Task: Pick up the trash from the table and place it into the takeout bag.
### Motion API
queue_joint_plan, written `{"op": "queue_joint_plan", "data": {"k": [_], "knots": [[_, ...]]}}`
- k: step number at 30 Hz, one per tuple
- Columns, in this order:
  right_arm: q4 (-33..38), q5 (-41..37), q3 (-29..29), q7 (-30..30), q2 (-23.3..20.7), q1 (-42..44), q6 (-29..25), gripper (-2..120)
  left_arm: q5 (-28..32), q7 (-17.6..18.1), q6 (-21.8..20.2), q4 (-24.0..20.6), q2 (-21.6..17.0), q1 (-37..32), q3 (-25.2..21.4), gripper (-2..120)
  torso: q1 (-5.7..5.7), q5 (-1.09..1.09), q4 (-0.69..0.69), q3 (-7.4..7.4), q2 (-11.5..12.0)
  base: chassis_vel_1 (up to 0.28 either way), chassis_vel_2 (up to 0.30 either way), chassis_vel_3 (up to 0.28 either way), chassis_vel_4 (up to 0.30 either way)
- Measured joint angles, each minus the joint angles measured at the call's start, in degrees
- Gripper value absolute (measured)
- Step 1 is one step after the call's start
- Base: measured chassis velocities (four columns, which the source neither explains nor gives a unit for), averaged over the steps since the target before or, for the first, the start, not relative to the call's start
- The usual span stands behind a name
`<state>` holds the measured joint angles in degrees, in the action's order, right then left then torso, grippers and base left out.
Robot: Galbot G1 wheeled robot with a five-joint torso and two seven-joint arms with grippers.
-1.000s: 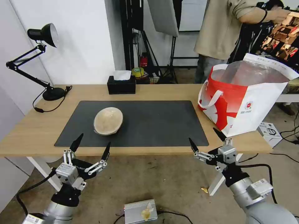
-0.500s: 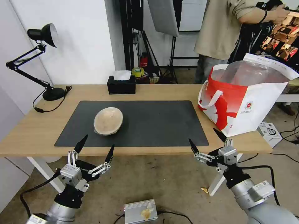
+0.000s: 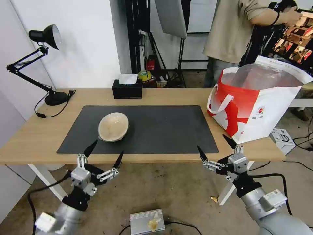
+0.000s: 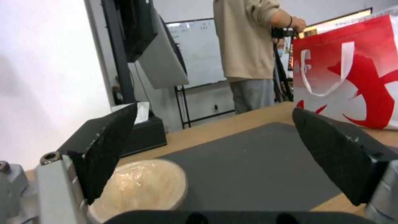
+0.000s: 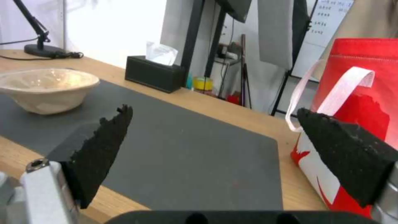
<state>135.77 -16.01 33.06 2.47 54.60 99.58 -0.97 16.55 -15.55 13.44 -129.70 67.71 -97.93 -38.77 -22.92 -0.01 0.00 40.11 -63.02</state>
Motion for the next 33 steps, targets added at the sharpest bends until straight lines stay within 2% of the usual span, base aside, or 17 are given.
{"op": "queue_joint_plan", "data": {"k": [4, 9, 13, 14, 18, 29, 33], "knots": [[-0.02, -0.02, -0.02, 0.00, -0.02, -0.02, -0.01, 100, 0.46, 2.17, -2.04, 1.72, -3.67, 3.98, 2.39, 100, 0.00, 0.00, 0.00, 0.00, 0.00, 0.000, 0.000, 0.000, 0.000], [-0.04, -0.02, -0.04, 0.00, -0.03, -0.03, -0.01, 100, 1.03, 3.60, -3.15, 3.32, -6.16, 6.66, 4.15, 100, 0.00, -0.01, 0.00, 0.00, 0.00, 0.000, 0.000, 0.000, 0.000], [-0.04, -0.04, -0.05, 0.01, -0.04, -0.05, -0.01, 100, 2.46, 5.10, -4.19, 5.79, -10.90, 9.84, 6.03, 100, 0.00, 0.00, 0.00, 0.00, 0.00, 0.000, 0.000, 0.000, 0.000], [-0.04, -0.04, -0.05, 0.01, -0.04, -0.05, -0.01, 100, 2.46, 5.10, -4.19, 5.79, -10.90, 9.84, 6.03, 100, 0.00, 0.00, 0.00, 0.00, 0.00, 0.000, 0.000, 0.000, 0.000], [-0.04, -0.04, -0.05, 0.02, -0.04, -0.06, -0.01, 100, 3.72, 5.36, -4.82, 7.85, -15.35, 13.25, 7.60, 100, 0.00, 0.00, 0.00, 0.00, 0.00, 0.000, 0.000, 0.000, 0.000], [-0.04, -0.07, -0.05, 0.05, -0.04, -0.06, -0.01, 100, 4.26, 5.73, -6.01, 12.46, -20.60, 20.15, 12.44, 100, 0.00, -0.01, 0.01, 0.00, 0.00, 0.000, 0.000, 0.000, 0.000], [-0.05, -0.08, -0.05, 0.06, -0.04, -0.06, 0.00, 100, 5.27, 4.26, -7.55, 14.59, -23.98, 24.18, 14.28, 100, 0.00, -0.01, 0.00, 0.00, 0.00, 0.000, 0.000, 0.000, 0.000]]}}
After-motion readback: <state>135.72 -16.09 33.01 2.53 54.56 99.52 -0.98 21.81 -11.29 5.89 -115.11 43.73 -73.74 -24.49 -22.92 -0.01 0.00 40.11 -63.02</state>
